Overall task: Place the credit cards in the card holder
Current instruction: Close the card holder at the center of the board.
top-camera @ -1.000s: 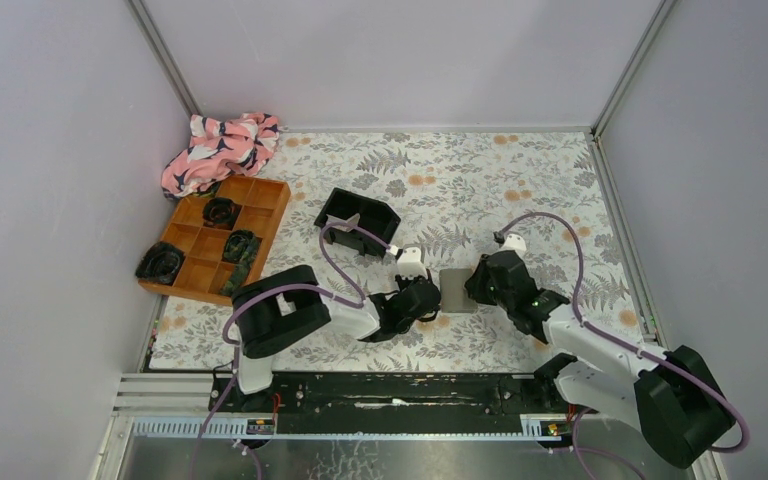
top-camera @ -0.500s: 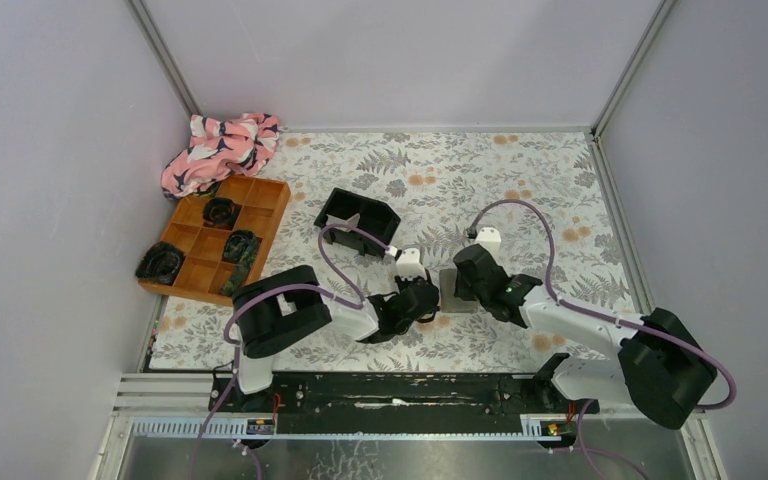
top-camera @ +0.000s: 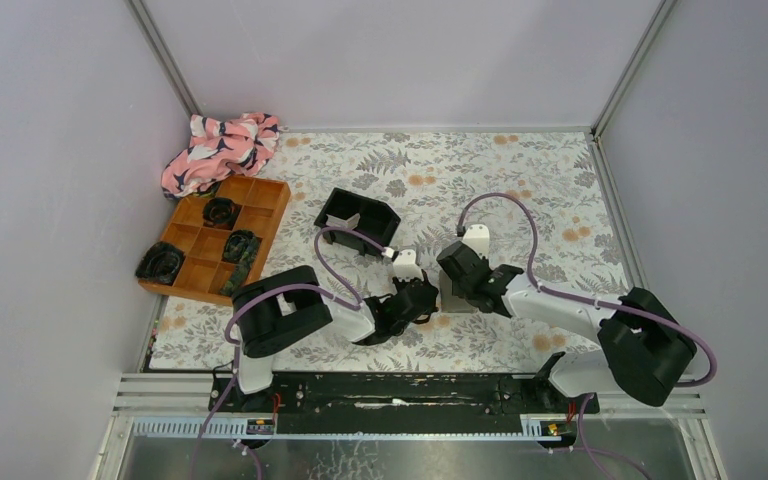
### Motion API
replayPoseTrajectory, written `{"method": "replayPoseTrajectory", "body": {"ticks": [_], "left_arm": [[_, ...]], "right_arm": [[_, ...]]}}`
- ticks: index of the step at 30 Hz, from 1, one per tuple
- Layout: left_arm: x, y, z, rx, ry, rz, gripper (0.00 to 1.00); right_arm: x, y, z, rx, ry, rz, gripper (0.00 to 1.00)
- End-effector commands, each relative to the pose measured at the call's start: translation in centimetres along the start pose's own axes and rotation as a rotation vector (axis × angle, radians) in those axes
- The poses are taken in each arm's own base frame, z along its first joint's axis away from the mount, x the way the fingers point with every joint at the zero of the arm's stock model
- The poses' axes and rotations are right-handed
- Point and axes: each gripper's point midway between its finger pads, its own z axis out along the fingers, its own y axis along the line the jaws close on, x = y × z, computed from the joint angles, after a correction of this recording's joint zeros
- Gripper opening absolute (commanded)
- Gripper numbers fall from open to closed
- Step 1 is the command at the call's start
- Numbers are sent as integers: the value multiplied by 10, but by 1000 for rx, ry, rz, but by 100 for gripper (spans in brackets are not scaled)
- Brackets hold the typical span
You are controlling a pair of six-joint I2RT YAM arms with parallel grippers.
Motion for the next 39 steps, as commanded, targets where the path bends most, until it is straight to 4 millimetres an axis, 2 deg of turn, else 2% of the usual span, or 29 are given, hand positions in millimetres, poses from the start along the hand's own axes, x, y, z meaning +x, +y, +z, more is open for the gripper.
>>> {"method": "replayPoseTrajectory", "body": {"ticks": [1, 8, 19, 27, 39], "left_arm": [[0, 6, 0, 0, -6, 5, 4], [1, 8, 0, 2, -4, -1, 4], [1, 10, -1, 3, -3, -8, 4], [3, 11, 0, 2, 2, -8, 4], [5, 15, -2, 1, 4, -14, 4]], "right_arm": [[-14, -1, -2, 48, -34, -22, 34], [-11, -2, -1, 71, -24, -39, 33], [-7, -4, -1, 130, -20, -87, 26], [-14, -1, -9, 137, -41, -105, 35], [-3, -7, -4, 171, -21, -121, 34]]}}
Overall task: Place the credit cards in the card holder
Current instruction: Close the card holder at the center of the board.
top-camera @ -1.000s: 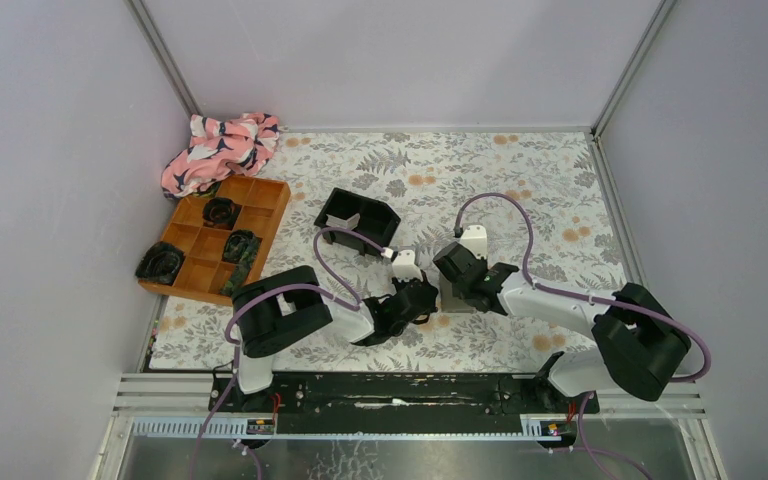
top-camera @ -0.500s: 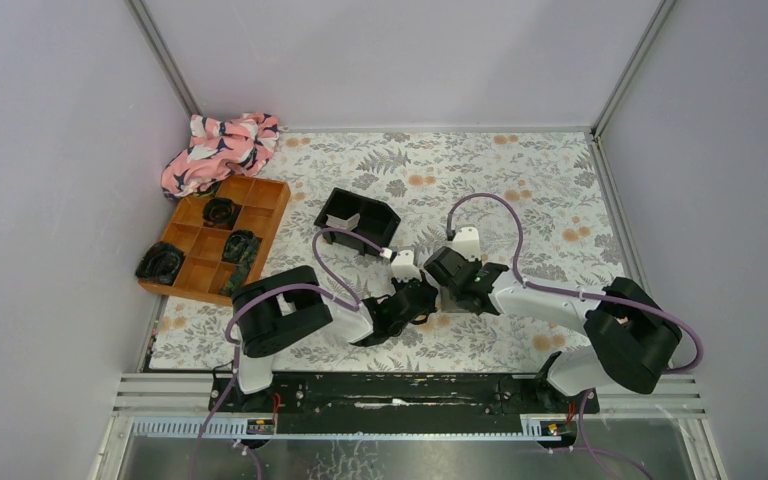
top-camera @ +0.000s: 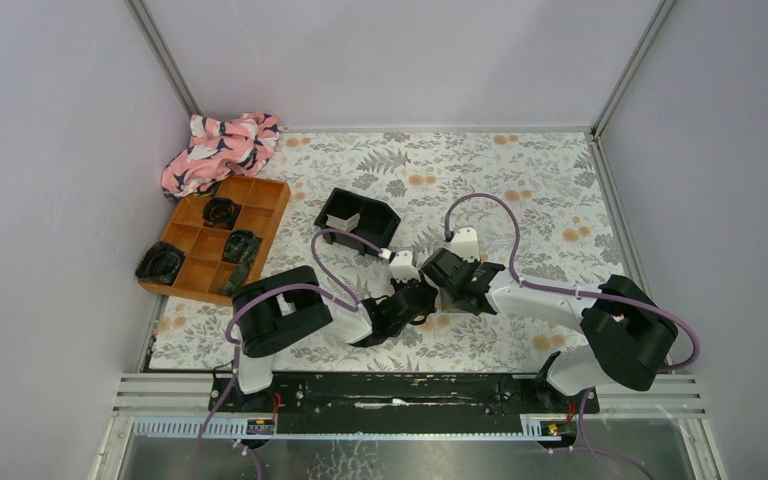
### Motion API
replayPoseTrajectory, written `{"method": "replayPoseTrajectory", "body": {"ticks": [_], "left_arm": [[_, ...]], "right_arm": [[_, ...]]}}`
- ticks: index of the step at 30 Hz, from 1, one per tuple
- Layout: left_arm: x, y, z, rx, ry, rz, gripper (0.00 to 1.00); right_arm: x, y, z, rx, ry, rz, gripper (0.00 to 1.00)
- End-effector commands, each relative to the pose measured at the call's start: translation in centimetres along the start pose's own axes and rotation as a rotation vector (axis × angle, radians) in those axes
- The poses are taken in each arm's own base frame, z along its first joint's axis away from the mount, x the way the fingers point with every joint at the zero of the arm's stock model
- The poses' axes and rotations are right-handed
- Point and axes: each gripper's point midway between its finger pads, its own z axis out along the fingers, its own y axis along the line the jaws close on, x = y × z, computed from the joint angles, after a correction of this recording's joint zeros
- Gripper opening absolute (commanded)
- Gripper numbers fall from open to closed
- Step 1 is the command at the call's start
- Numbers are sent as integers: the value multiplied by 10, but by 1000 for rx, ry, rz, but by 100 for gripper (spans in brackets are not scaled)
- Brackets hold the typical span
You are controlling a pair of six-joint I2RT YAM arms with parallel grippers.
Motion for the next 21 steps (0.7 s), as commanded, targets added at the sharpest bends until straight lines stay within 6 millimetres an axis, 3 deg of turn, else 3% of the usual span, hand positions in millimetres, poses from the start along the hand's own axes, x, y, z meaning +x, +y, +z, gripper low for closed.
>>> {"method": "replayPoseTrajectory", "body": {"ticks": [1, 8, 21], "left_arm": [[6, 14, -1, -22, 12, 12, 4], [7, 15, -1, -23, 12, 11, 4], [9, 16, -1, -25, 16, 9, 4]], "right_arm": [[-12, -2, -3, 33, -43, 21, 34], [-12, -3, -4, 35, -48, 21, 25], [-12, 1, -3, 22, -56, 11, 16]]}}
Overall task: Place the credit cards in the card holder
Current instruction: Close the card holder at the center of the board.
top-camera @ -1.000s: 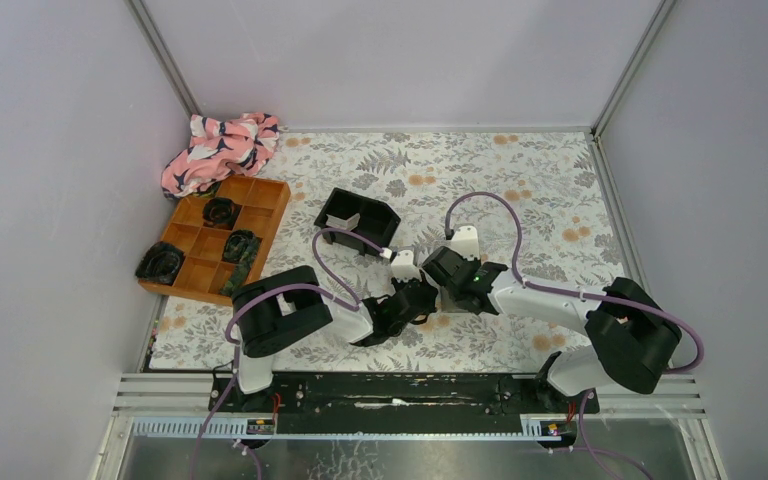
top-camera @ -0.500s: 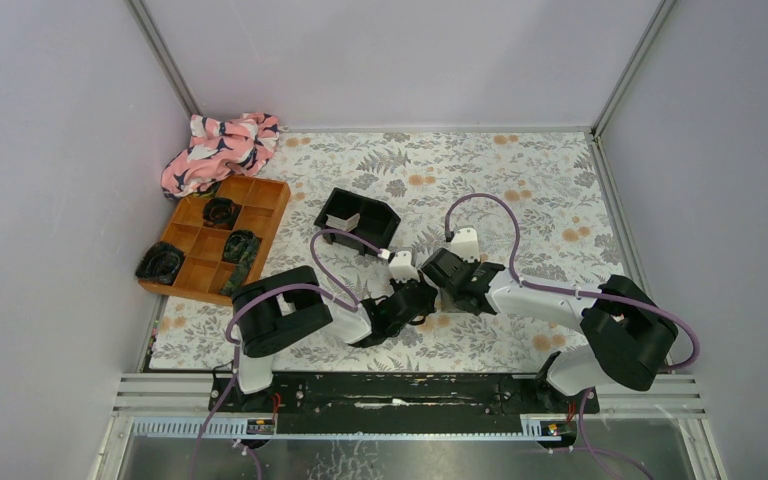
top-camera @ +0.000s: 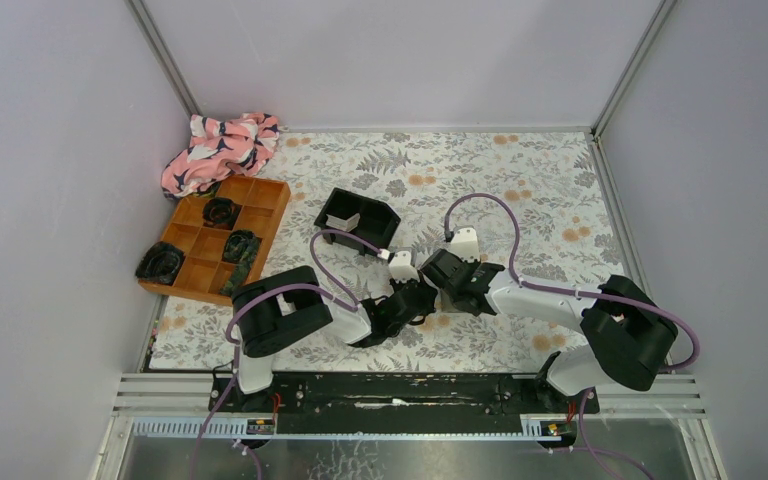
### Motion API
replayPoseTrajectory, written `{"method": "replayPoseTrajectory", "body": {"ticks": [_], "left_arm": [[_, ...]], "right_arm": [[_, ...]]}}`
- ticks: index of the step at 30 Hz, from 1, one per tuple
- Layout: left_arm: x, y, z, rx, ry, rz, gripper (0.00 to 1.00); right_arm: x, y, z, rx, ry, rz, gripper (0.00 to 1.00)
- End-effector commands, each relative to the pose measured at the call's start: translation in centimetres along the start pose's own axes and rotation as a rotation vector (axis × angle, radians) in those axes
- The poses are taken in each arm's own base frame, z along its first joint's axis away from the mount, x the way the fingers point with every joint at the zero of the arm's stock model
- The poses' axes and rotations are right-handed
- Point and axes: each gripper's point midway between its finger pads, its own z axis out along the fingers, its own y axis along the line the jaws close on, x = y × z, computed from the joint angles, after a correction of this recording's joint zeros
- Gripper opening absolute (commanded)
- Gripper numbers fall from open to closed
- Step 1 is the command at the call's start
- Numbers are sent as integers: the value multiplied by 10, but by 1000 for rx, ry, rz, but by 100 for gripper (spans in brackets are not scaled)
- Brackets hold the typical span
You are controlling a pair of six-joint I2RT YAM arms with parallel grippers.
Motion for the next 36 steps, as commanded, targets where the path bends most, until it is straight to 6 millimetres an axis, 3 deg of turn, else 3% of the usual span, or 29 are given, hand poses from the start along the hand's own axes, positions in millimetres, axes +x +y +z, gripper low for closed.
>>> {"method": "replayPoseTrajectory", "body": {"ticks": [1, 12, 22, 36], "left_arm": [[8, 16, 0, -34, 17, 22, 4], [8, 16, 0, -33, 16, 20, 5], [6, 15, 0, -29, 15, 24, 5], [9, 14, 1, -25, 24, 29, 5]], "right_arm": [[-12, 2, -2, 10, -48, 16, 16], [-12, 2, -3, 8, -51, 16, 0], [-17, 16, -7, -64, -53, 17, 0], [-9, 25, -8, -111, -22, -7, 0]]}}
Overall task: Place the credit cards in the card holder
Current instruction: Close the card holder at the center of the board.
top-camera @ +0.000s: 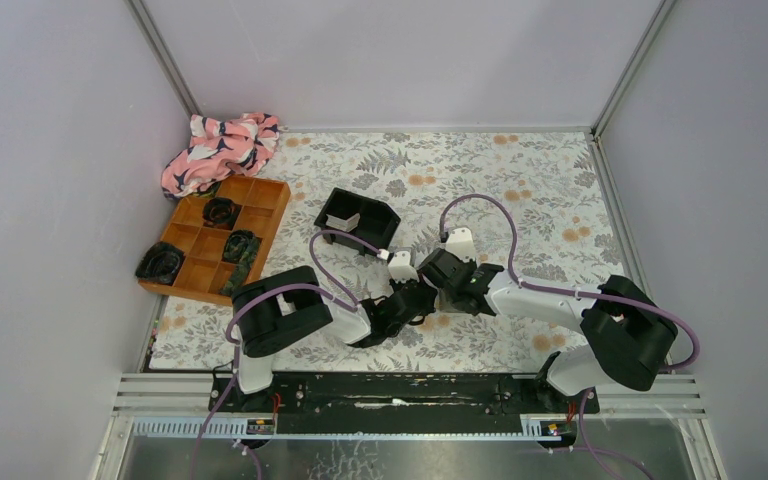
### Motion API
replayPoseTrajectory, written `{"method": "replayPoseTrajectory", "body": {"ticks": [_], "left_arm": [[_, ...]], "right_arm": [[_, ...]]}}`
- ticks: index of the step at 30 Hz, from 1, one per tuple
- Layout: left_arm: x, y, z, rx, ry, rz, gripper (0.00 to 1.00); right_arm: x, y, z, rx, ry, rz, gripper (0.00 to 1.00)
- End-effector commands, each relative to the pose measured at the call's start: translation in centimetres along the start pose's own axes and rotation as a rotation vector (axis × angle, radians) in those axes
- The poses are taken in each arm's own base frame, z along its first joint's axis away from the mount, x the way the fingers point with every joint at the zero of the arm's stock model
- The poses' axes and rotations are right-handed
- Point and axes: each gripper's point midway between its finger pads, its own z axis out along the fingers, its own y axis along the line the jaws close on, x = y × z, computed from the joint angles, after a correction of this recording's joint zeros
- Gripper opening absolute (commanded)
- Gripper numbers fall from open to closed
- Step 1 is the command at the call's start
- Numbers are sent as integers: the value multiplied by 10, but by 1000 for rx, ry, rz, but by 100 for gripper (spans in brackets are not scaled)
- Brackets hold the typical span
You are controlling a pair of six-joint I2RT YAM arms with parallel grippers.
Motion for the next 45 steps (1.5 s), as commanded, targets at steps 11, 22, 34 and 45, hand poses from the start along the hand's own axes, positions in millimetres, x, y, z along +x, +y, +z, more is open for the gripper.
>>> {"method": "replayPoseTrajectory", "body": {"ticks": [11, 22, 34, 45], "left_arm": [[12, 15, 2, -31, 30, 40, 5], [14, 19, 1, -35, 32, 34, 5], [18, 19, 3, -33, 41, 30, 5], [17, 18, 4, -34, 39, 30, 5]], "right_arm": [[2, 15, 2, -53, -2, -8, 0], [2, 12, 2, -44, -7, -10, 15], [-11, 10, -10, -59, -75, 3, 27], [-27, -3, -25, -45, -174, 66, 26]]}}
